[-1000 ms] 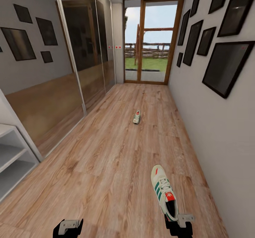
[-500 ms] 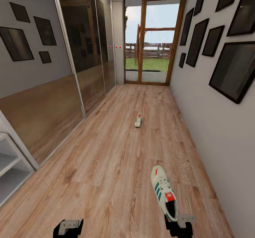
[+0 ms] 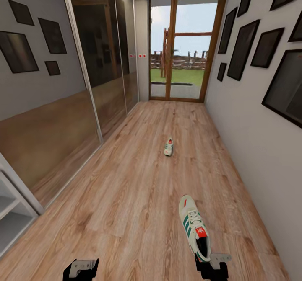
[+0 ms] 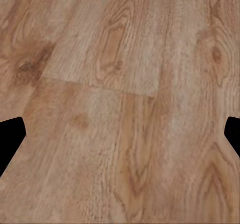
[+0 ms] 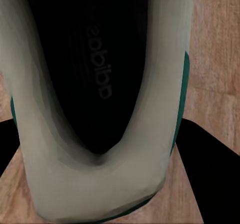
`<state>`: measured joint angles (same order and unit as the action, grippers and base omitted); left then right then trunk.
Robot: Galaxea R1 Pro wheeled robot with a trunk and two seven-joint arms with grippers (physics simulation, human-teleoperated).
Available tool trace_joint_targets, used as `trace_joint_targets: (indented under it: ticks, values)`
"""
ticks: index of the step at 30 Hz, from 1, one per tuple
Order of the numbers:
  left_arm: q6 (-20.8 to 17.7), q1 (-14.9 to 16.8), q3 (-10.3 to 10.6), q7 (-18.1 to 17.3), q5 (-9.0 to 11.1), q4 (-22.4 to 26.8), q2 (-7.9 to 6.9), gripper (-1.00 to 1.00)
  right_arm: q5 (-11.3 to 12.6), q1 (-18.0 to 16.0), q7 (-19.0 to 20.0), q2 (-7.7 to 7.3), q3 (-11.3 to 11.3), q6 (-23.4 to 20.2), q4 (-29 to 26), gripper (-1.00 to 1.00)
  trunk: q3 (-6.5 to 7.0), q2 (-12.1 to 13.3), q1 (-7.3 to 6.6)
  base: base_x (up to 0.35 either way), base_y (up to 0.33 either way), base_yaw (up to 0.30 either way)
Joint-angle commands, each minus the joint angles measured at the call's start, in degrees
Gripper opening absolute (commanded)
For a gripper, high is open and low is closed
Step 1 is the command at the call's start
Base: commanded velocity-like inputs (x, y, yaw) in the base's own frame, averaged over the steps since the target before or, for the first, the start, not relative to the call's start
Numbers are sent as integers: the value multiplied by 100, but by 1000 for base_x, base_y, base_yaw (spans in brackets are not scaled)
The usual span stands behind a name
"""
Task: Pick up the two gym shoes and the two sandals from the corridor floor and place them onto the hallstand (shoe rack) in the corridor, making sure they are on the rack and not on the floor. Arrange them so the two gym shoes are next to each other and the two sandals are next to each other.
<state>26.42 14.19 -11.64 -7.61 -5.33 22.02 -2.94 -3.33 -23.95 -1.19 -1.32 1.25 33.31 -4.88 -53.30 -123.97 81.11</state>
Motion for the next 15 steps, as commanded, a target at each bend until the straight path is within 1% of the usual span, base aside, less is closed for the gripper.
trace_joint_targets:
  ticks: [1,10,15]
  values:
    - [21,5,-49,-30,-55,-5,4,100,-36,-4,-13,0,15,18,4,-100,-5,-2,2,311,164,0]
    - [21,5,-49,-30,-55,-5,7,100,-33,-4,-13,0,15,18,4,-100,-5,-2,2,311,159,0]
    - [21,5,-49,-30,-55,-5,10,100,-34,-4,-13,0,15,18,4,-100,-5,-2,2,326,102,0]
